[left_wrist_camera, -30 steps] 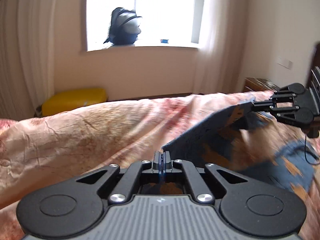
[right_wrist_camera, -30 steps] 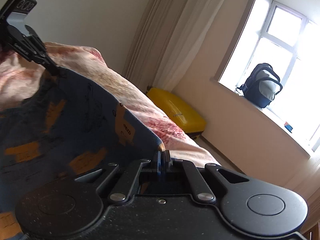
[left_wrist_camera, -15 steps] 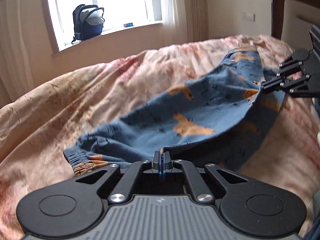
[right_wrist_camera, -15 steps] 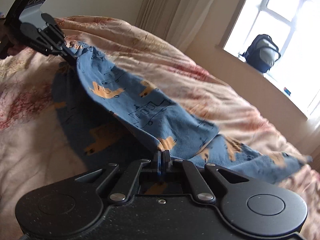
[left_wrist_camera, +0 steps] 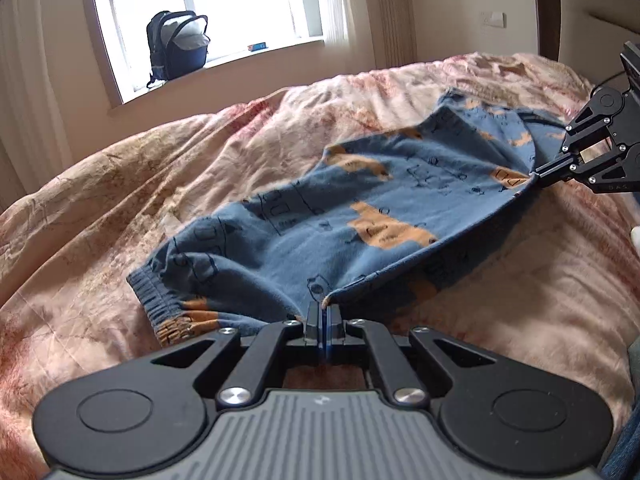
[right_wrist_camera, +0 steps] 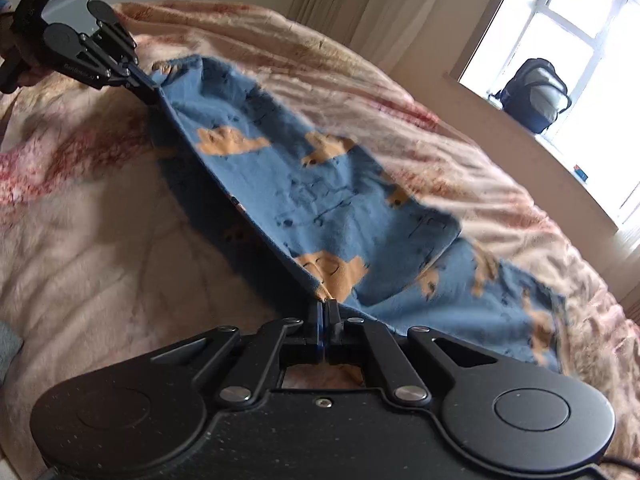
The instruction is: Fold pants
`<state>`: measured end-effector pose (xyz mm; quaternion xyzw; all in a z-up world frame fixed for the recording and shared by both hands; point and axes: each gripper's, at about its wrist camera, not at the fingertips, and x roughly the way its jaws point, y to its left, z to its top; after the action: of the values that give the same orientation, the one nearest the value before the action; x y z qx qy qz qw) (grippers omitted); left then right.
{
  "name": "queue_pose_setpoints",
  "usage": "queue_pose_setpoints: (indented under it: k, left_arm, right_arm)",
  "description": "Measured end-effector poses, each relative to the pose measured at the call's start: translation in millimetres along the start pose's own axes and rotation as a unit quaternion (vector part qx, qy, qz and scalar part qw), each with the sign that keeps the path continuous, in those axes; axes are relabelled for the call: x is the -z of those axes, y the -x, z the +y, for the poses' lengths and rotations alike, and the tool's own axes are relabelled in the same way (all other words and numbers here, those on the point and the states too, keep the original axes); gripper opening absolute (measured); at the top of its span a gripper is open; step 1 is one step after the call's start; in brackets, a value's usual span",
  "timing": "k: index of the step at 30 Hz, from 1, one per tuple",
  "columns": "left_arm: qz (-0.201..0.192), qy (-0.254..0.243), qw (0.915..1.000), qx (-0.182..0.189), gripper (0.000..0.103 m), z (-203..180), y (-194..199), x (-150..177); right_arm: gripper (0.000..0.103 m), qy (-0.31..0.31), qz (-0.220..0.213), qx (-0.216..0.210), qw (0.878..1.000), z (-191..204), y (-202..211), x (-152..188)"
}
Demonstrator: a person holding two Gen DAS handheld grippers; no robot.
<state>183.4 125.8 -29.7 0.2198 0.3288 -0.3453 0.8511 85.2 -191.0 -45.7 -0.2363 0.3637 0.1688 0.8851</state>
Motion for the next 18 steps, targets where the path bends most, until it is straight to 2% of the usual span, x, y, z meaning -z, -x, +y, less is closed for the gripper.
queue_pose_setpoints:
  k: [2, 5, 6, 7, 8, 9, 10, 12, 15, 18]
  left_arm:
    - [0.015, 0.004, 0.9999, 0.002, 0.002, -2, -4, 2]
    - [0.026, 0.02, 0.9995, 0.0, 0.01, -3, -3, 2]
    - [0.029, 0.032, 0.9991, 0.0, 0.02, -3, -2, 1]
    - [0.03, 0.045, 0.9985, 0.002, 0.04, -4, 1, -2]
    - [0.027, 0.06, 0.9978, 0.003, 0.055, -5, 4, -5]
    - [0.02, 0.075, 0.997, 0.002, 0.078, -8, 7, -9]
    - [0.009, 0.088, 0.9961, 0.0, 0.09, -12, 11, -13]
    - [-0.008, 0.103, 0.9947, -0.004, 0.103, -24, 13, -26]
    - [-0.025, 0.127, 0.9916, -0.009, 0.103, -47, 7, -48]
    - [-0.039, 0.135, 0.9901, -0.011, 0.103, -77, -8, -72]
  right_arm:
    - [0.0, -0.002, 0.013, -0.005, 1.0, 1, -8, 2]
    - [0.003, -0.003, 0.009, -0.003, 1.0, 3, -9, 3]
    - [0.01, -0.012, 0.006, -0.006, 1.0, 2, -8, 4]
    - [0.013, -0.025, 0.0, -0.007, 1.0, -2, -7, 3]
    - [0.02, -0.04, -0.007, -0.008, 0.999, -5, -5, 3]
    - [0.033, -0.058, -0.016, -0.01, 0.998, -11, -2, 3]
    - [0.041, -0.079, -0.026, -0.009, 0.997, -17, 2, 4]
    - [0.078, -0.129, -0.047, -0.006, 0.99, -32, 9, 4]
    - [0.102, -0.209, -0.075, -0.007, 0.975, -58, 22, 11]
    - [0.102, -0.283, -0.099, 0.017, 0.954, -87, 38, 22]
